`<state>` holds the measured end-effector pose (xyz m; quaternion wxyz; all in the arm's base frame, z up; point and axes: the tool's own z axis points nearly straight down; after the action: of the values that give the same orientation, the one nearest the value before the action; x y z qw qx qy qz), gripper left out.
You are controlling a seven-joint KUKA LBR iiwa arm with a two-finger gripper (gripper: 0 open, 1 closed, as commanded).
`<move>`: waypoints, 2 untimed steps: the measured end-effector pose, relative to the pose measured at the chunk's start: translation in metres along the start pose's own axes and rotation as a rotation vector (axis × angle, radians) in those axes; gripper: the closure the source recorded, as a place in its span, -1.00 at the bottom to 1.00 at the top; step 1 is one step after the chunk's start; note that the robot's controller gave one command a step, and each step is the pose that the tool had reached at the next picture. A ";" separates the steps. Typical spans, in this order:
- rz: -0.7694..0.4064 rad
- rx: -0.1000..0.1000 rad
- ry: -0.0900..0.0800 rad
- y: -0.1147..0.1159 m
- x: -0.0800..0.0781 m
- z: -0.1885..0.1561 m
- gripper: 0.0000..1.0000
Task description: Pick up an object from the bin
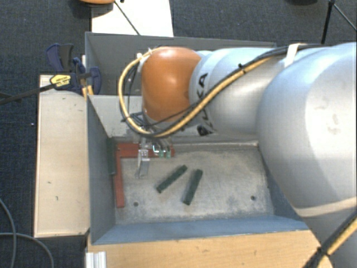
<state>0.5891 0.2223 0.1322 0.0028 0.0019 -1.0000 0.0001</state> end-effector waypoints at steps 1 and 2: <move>0.004 -0.002 -0.008 -0.001 -0.002 -0.005 -1.00; 0.005 -0.002 -0.008 -0.001 -0.002 -0.005 -1.00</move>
Offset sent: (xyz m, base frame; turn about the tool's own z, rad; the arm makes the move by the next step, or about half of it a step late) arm -0.0072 -0.0728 -0.0246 -0.4048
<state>0.5913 0.2212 0.1373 -0.0010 -0.0004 -1.0000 -0.0009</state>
